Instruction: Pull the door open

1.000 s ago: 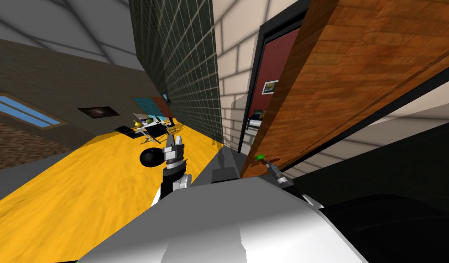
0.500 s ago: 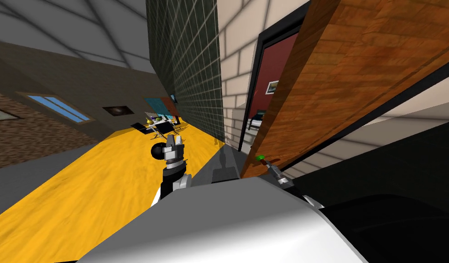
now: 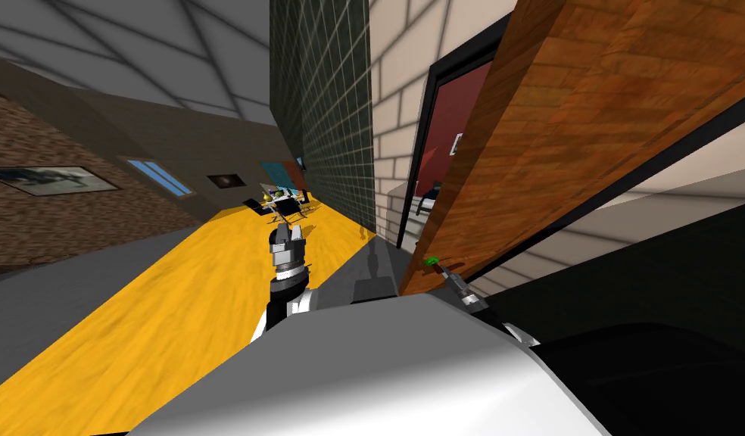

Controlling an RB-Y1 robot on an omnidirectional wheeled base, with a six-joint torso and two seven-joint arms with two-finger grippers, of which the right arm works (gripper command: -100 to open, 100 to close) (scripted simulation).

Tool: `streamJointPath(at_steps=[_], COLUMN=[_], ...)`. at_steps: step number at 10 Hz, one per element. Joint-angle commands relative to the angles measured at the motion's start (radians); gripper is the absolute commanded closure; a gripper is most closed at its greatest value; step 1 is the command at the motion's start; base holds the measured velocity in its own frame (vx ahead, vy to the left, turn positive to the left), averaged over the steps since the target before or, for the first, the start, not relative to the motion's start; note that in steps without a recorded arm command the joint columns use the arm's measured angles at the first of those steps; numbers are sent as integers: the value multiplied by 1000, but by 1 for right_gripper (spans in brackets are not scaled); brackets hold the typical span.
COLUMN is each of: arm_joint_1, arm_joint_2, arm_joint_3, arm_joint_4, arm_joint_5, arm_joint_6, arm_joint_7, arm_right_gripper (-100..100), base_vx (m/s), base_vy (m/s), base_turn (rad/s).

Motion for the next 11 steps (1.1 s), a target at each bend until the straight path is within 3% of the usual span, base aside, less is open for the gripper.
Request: streamJointPath(at_steps=[1,5,6,7,11], arm_joint_1=[-3,-12,-8,3,24], arm_joint_2=[-6,-11,-7,-8,-13], arm_joint_3=[1,7,11,23,46], arm_joint_4=[9,27,13,30,70], arm_joint_5=[0,2,4,7,12], arm_joint_6=[-11,-26,-16,-50,-129], arm_joint_7=[-3,-10,-10,-10,-11], arm_right_gripper=[100,100,100,100,100], base_vx=[-194,-191,-71,-50,-66], base_vy=[-71,-67,-16,-21,-25], base_turn=[151,114,28,65,52])
